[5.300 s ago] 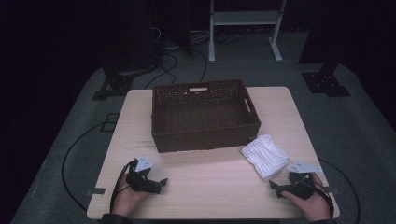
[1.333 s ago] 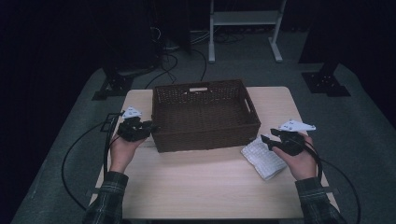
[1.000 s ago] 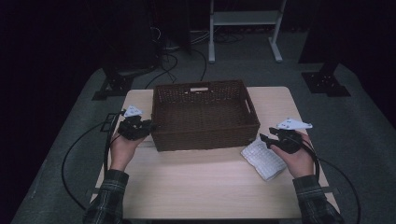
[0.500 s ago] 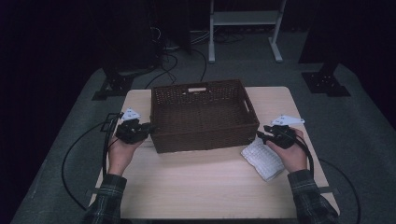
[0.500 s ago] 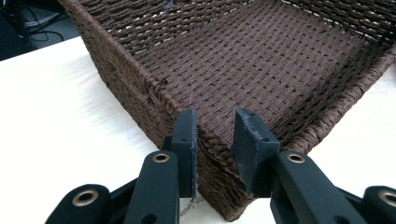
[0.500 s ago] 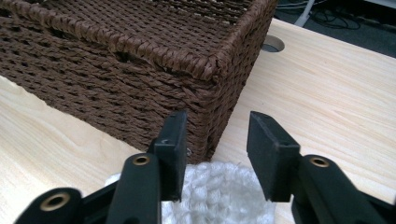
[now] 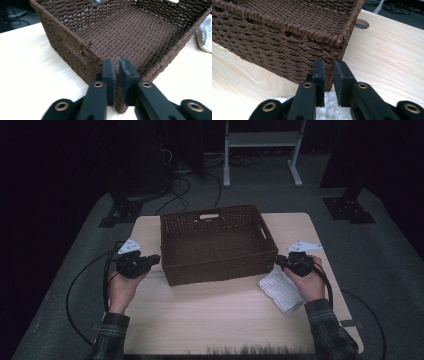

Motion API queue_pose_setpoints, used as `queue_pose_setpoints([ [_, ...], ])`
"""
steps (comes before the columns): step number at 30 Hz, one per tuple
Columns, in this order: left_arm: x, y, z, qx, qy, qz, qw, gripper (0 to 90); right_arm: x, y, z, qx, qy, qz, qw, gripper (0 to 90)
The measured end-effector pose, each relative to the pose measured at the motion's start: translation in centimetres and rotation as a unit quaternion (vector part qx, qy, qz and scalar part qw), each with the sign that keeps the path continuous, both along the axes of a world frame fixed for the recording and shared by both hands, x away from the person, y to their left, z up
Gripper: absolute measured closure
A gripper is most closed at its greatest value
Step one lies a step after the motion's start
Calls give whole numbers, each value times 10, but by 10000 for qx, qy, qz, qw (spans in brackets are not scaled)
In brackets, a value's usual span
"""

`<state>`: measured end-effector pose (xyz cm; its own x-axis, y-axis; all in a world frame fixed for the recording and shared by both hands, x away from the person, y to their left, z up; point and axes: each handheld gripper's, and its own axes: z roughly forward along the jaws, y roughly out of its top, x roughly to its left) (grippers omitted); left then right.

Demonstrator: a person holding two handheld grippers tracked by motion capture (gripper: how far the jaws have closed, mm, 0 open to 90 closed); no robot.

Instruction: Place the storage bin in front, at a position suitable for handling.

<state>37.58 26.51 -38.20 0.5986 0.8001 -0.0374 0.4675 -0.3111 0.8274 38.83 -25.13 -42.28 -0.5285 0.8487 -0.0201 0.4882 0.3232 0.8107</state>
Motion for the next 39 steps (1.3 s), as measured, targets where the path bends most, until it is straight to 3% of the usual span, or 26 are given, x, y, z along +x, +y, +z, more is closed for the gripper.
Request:
queue_pose_setpoints([
  [4, 1, -1, -8, 72, 145, 4, 9999, 890, 1, -2, 0, 69, 4, -15, 10000, 820],
  [8, 5, -5, -16, 45, 161, -12, 9999, 889, 2, -2, 0, 78, 13, -45, 10000, 824],
  [18, 1, -6, -17, -102, 177, -98, 9997, 888, 3, 1, -1, 71, 39, -27, 10000, 825],
  [26, -5, -13, -18, -150, 200, -308, 9992, 883, 21, 0, 0, -21, 45, -73, 10000, 818],
  [39, -13, -31, -20, -303, 264, -632, 9972, 881, 52, -8, -5, 176, 53, -284, 9994, 811],
])
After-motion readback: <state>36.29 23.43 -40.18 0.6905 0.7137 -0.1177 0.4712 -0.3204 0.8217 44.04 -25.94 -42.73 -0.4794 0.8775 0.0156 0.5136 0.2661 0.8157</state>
